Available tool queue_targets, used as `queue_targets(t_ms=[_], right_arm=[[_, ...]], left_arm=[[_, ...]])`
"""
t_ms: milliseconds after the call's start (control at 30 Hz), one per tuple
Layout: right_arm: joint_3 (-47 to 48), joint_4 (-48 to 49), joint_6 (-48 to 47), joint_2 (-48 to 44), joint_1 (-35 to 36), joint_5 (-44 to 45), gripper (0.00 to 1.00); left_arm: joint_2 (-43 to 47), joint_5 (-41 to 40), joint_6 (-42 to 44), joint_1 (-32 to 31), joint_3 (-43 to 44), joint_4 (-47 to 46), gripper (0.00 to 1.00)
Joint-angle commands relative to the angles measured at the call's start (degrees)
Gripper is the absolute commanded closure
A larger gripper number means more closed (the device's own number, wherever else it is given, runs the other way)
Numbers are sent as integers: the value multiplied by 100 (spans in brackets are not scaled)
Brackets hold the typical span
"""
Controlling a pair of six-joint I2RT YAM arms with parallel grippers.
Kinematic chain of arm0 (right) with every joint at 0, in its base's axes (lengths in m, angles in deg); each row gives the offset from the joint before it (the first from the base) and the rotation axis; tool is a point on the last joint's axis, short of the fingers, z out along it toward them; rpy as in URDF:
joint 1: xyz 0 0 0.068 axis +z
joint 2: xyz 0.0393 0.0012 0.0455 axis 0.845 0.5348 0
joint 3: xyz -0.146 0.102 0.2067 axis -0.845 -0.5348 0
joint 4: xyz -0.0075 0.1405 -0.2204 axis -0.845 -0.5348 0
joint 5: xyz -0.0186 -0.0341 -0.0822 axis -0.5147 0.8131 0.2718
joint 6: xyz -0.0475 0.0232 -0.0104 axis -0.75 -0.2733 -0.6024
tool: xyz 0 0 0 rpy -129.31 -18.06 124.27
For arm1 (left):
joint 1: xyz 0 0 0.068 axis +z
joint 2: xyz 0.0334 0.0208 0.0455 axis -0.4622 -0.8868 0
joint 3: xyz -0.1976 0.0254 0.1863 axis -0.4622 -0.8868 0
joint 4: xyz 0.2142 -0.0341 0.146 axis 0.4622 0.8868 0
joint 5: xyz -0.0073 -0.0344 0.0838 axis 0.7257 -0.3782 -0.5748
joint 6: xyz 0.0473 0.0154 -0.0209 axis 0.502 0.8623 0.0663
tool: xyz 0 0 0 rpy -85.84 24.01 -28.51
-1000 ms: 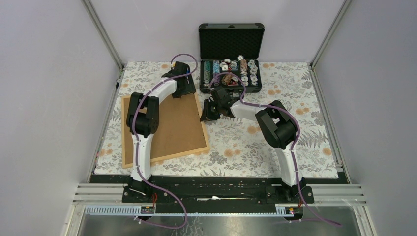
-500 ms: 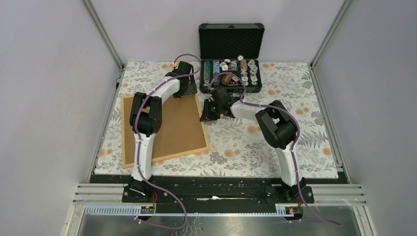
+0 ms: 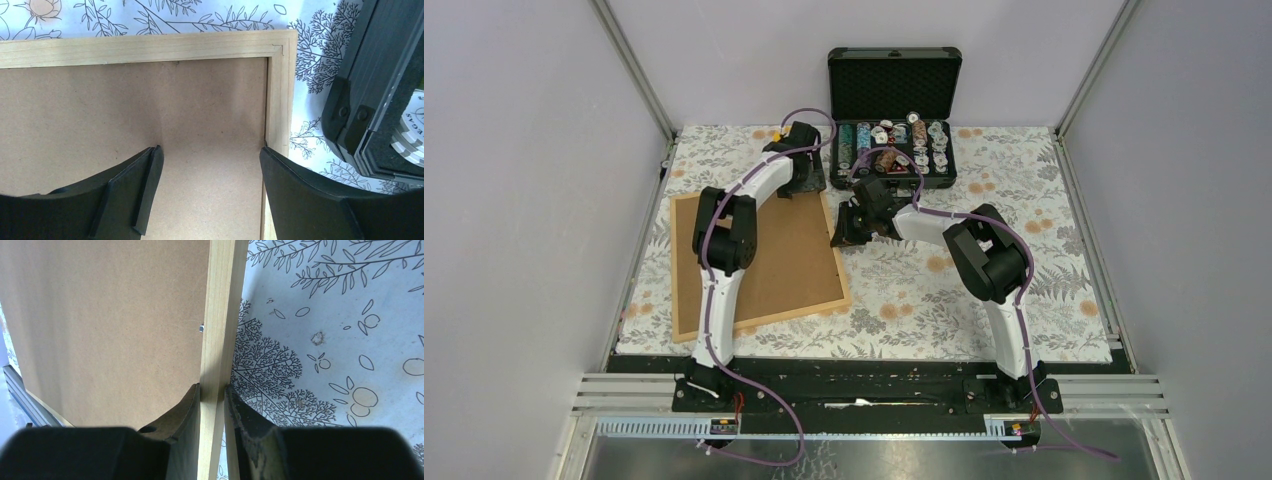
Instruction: Put the photo into the frame
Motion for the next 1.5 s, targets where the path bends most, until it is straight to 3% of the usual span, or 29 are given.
queue_targets(t_ms=[0,367,467,567,700,767,1100,1200,1367,1467], right_arm=[[-162,-620,-225,322,32,51,99],[-162,-613,-218,327,38,8,99],[-158,-619,-203,348,36,-14,99],[-145,-622,-199,355,37,-31,99],[-145,-613,-203,363,38,-19,99],[-136,-613,-196,366,34,-3,99],[-150,-588,-155,374,33,54,97],[-235,-541,-97,325,36,35,90],[-436,-322,153,251,39,120,87],[-563,-160,557,289,39,36,94]], left_arm=[[-928,-262,79,-174,71,817,19],[-1414,-825,-202,-362,795,1483,18],[-1361,-1483,-234,-480,1039,1794,17],[-807,-968,-60,-406,839,1598,15],[454,1118,85,31,-83,665,12],[1062,1754,37,241,-517,453,11],[4741,1553,10,1328,-3558,679,5],[5666,1476,-210,1594,-4223,1053,5],[7130,1830,-1563,1595,-5729,1186,5],[7748,2540,-2521,1496,-6810,913,1]])
